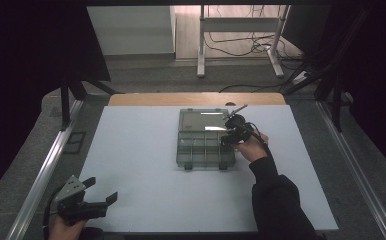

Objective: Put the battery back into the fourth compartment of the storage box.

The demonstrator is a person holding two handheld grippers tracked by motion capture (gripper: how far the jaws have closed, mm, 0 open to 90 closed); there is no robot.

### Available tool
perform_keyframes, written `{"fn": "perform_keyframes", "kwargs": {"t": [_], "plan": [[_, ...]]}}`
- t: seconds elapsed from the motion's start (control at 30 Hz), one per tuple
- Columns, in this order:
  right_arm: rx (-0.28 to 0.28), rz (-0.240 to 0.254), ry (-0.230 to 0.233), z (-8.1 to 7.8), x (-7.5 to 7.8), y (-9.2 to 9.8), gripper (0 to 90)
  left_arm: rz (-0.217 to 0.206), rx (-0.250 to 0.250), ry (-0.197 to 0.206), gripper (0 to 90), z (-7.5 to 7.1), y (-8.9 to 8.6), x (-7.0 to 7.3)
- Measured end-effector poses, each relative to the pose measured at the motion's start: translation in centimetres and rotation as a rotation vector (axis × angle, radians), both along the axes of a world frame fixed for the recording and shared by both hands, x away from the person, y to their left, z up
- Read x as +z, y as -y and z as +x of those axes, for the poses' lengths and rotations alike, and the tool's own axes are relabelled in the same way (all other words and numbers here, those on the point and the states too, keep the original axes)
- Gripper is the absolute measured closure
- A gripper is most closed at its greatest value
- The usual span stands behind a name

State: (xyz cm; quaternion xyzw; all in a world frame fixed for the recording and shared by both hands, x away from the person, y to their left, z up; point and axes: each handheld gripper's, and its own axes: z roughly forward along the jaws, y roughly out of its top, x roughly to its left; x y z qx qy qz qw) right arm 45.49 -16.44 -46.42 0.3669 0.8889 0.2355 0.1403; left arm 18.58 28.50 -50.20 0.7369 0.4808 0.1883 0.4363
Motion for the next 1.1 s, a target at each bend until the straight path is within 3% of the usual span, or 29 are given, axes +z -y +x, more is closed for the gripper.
{"fn": "perform_keyframes", "kwargs": {"t": [0.13,0.2,0.3,0.57,0.77,1.1], "plan": [[0.008,0.036,0.030,-0.6,0.1,0.2,48.6,0.002,0.002,0.000,2.9,0.0,0.0,0.0],[0.023,0.058,0.027,-1.0,-0.1,0.4,45.4,0.001,0.002,0.000,2.9,0.0,0.0,0.0],[0.033,0.045,0.029,-1.4,-0.2,0.5,41.0,-0.001,0.003,-0.001,2.9,0.0,0.0,0.0],[0.054,0.123,0.023,-2.4,0.4,1.1,31.1,0.001,0.001,0.002,2.9,-0.1,0.0,0.0],[0.103,0.119,0.041,-3.7,0.8,0.8,26.7,0.004,0.000,0.005,2.9,-0.1,0.0,0.0],[0.137,0.124,0.015,-5.2,0.8,0.9,18.9,0.004,0.000,0.007,2.9,-0.2,0.0,0.0]]}}
